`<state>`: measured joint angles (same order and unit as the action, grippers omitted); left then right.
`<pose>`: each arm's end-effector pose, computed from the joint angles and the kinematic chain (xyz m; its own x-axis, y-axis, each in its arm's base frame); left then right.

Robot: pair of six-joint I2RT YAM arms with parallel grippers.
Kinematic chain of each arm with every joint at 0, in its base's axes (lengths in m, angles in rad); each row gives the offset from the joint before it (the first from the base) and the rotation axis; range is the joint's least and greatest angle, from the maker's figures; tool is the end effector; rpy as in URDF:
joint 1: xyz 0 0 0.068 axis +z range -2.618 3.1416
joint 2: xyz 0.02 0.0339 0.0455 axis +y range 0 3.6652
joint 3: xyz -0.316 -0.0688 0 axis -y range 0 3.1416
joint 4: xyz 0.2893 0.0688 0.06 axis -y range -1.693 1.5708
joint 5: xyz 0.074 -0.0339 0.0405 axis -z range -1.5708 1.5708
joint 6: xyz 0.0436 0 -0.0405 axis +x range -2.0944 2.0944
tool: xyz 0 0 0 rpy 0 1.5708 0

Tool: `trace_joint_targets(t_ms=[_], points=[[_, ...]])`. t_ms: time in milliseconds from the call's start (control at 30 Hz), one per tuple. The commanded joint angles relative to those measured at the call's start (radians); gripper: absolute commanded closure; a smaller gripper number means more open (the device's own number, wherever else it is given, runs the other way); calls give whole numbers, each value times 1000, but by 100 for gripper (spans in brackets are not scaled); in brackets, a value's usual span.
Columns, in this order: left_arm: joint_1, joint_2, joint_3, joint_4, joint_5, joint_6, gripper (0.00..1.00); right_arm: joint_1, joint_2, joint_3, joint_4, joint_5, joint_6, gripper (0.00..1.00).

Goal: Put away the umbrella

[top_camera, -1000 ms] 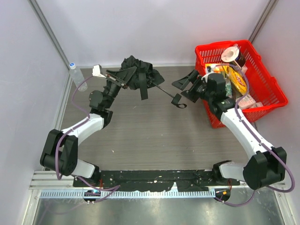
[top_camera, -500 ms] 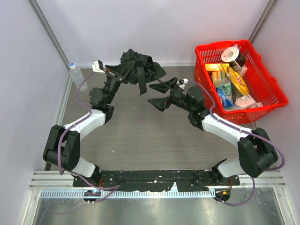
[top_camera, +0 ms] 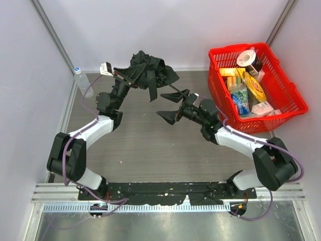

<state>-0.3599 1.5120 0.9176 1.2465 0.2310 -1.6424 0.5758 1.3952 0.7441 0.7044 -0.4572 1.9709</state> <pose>0.3402 -0.1387 0.3873 -0.5525 -0.8295 -0.0817 0.5298 -0.2738 -0.8027 0.2783 0.2036 0.3031 -0.8079 0.4608 0.3673 0.2932 -0.2264 0.9289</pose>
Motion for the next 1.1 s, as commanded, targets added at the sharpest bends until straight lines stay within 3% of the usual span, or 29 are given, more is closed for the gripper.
trace_joint_targets(t_ms=[0, 267, 600, 1067], points=[[-11, -23, 44, 300, 24, -8, 100, 48, 11, 40, 69, 0, 217, 14], [-50, -27, 58, 300, 45, 13, 100, 73, 44, 48, 133, 31, 289, 18], [-82, -30, 50, 300, 54, 24, 100, 67, 39, 14, 219, 87, 330, 13], [-82, -12, 66, 301, 74, 50, 100, 42, -12, -54, 244, 89, 350, 13]])
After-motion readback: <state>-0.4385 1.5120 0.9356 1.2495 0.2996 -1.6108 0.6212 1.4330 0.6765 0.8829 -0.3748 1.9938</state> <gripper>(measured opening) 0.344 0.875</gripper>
